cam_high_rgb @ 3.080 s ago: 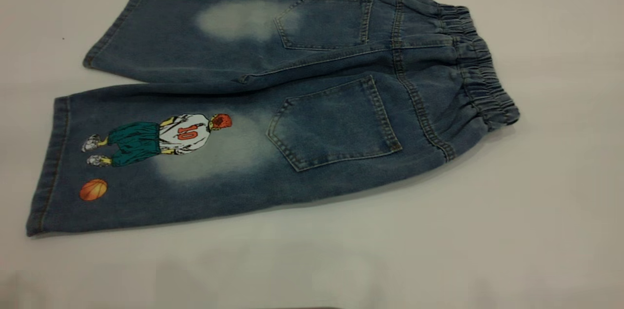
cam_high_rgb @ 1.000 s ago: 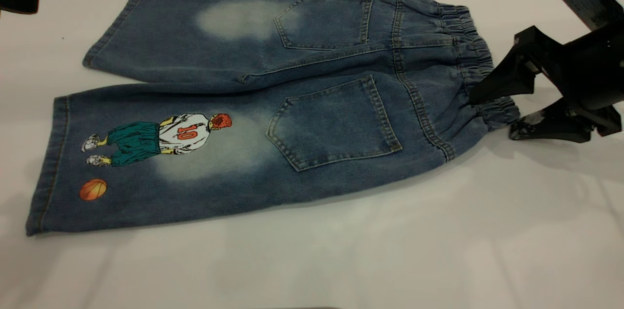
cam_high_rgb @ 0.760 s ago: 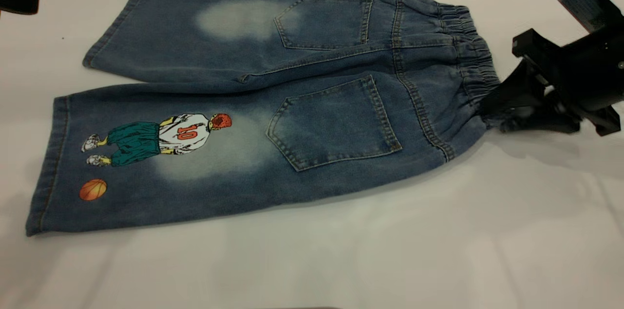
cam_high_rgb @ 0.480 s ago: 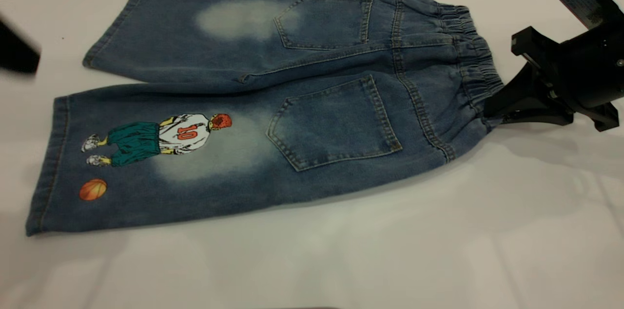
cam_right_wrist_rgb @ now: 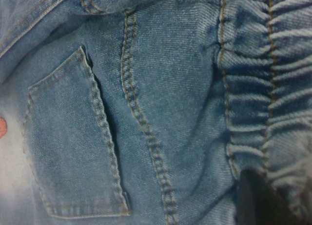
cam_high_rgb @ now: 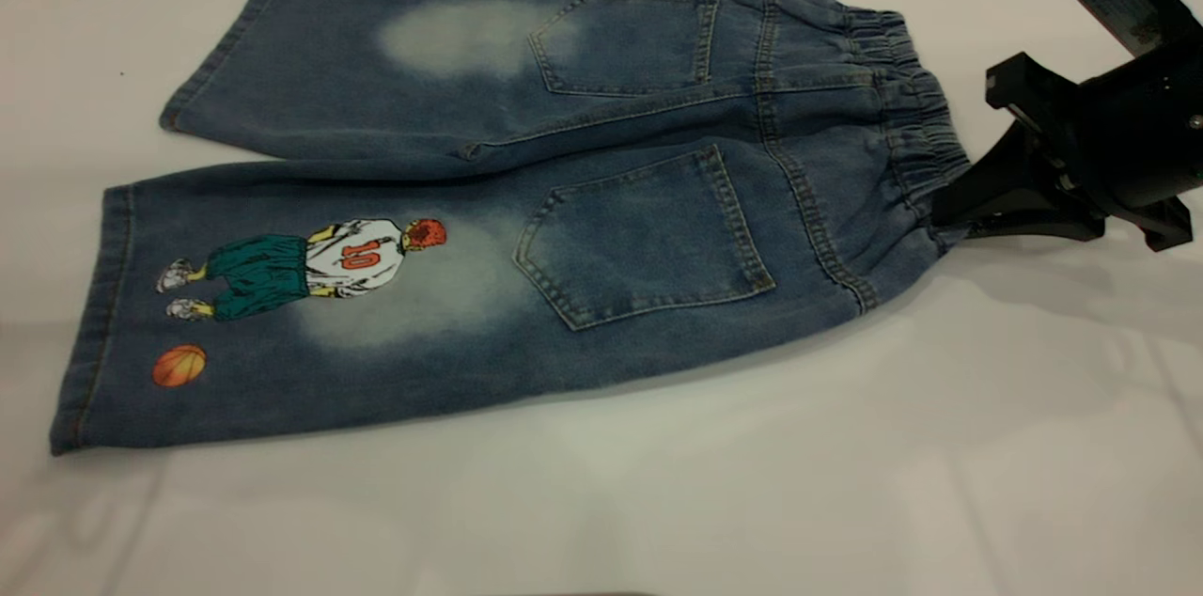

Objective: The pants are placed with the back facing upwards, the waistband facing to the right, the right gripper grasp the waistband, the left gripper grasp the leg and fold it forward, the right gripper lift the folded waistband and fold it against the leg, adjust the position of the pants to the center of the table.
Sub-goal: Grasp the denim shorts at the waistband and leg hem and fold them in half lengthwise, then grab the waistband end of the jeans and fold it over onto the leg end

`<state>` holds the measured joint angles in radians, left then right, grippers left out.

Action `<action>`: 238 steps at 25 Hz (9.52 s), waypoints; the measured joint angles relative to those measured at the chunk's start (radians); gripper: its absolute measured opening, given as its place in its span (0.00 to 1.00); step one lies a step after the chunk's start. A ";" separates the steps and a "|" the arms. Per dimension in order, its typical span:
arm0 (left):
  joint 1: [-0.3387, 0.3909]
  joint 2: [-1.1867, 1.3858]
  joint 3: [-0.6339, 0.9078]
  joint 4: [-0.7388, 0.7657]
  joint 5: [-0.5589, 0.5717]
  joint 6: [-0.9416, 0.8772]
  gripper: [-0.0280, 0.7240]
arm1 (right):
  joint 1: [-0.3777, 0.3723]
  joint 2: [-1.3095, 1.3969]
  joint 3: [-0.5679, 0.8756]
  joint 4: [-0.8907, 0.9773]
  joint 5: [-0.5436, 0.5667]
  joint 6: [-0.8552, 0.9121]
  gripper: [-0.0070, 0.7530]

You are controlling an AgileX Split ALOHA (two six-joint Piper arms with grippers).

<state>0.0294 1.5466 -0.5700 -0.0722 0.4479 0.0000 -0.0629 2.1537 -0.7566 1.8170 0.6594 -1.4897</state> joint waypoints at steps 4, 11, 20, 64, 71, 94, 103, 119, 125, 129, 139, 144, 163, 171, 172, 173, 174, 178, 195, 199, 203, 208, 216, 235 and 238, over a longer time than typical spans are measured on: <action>0.000 0.107 -0.006 0.002 -0.072 -0.011 0.56 | 0.000 0.000 0.000 -0.002 0.001 -0.003 0.05; 0.000 0.260 -0.007 -0.014 -0.164 -0.011 0.56 | 0.000 0.000 -0.001 -0.004 0.002 -0.008 0.05; 0.000 0.373 -0.012 -0.053 -0.243 -0.011 0.56 | 0.000 0.000 -0.001 -0.004 0.003 -0.011 0.06; -0.039 0.231 -0.405 -0.085 -0.259 0.080 0.08 | 0.000 -0.177 -0.298 -0.317 0.004 0.349 0.06; -0.090 0.344 -0.406 -0.085 -0.562 0.082 0.08 | 0.000 -0.089 -0.337 -0.072 -0.025 0.127 0.06; -0.090 0.663 -0.417 0.072 -1.348 0.173 0.20 | 0.000 0.140 -0.597 -0.018 -0.097 -0.058 0.34; -0.090 0.660 -0.549 -0.141 -1.117 0.277 0.52 | 0.000 0.140 -0.672 -0.023 -0.098 0.011 0.84; -0.168 0.581 -0.903 -0.090 -0.047 0.331 0.54 | -0.005 0.145 -0.727 -0.575 -0.062 0.491 0.80; -0.249 0.581 -0.914 -0.089 -0.060 0.335 0.54 | -0.005 0.208 -0.729 -0.551 -0.098 0.409 0.80; -0.275 0.581 -0.914 -0.089 -0.079 0.336 0.54 | -0.005 0.216 -0.729 -0.479 -0.109 0.283 0.79; -0.302 0.642 -0.914 -0.089 -0.193 0.338 0.54 | 0.025 0.261 -0.732 -0.346 -0.110 0.093 0.79; -0.310 0.695 -0.914 -0.091 -0.237 0.338 0.54 | 0.064 0.277 -0.735 -0.339 -0.113 0.076 0.79; -0.313 0.801 -0.922 -0.093 -0.307 0.315 0.54 | 0.105 0.274 -0.743 -0.358 0.021 0.074 0.08; -0.423 0.803 -0.922 -0.092 -0.310 0.298 0.54 | 0.051 0.145 -0.743 -0.467 0.047 0.160 0.08; -0.440 0.803 -0.922 -0.092 -0.310 0.297 0.54 | 0.051 0.125 -0.743 -0.475 0.054 0.166 0.08; -0.459 0.803 -0.923 -0.092 -0.309 0.297 0.54 | 0.051 0.109 -0.743 -0.480 0.064 0.173 0.08; -0.475 0.803 -0.925 -0.092 -0.304 0.297 0.54 | 0.052 0.091 -0.743 -0.487 0.076 0.178 0.08; -0.487 0.783 -0.982 -0.091 -0.176 0.297 0.54 | 0.052 0.039 -0.743 -0.502 0.126 0.193 0.08; -0.160 0.707 -1.110 -0.036 0.222 0.296 0.54 | 0.162 0.017 -0.851 -0.622 0.204 0.339 0.08; -0.127 0.774 -1.110 -0.032 0.204 0.296 0.54 | 0.206 0.017 -0.890 -0.657 0.208 0.387 0.08; -0.127 0.829 -1.110 -0.034 0.159 0.301 0.54 | 0.268 0.017 -0.925 -0.692 0.214 0.420 0.08; -0.143 0.853 -1.112 -0.037 0.143 0.302 0.54 | 0.340 0.017 -0.979 -0.710 0.224 0.447 0.08; -0.250 0.861 -1.117 -0.035 0.131 0.302 0.54 | 0.373 0.017 -1.062 -0.731 0.229 0.497 0.08; -0.191 0.887 -1.573 0.264 0.577 0.123 0.54 | 0.410 0.143 -1.070 -0.745 0.086 0.606 0.08; -0.176 0.887 -1.658 0.304 0.638 0.084 0.54 | 0.443 0.168 -1.071 -0.708 0.060 0.577 0.08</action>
<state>-0.1463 2.4337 -2.2277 0.2319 1.0856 0.0835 0.3799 2.3220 -1.8276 1.1091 0.7190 -0.9131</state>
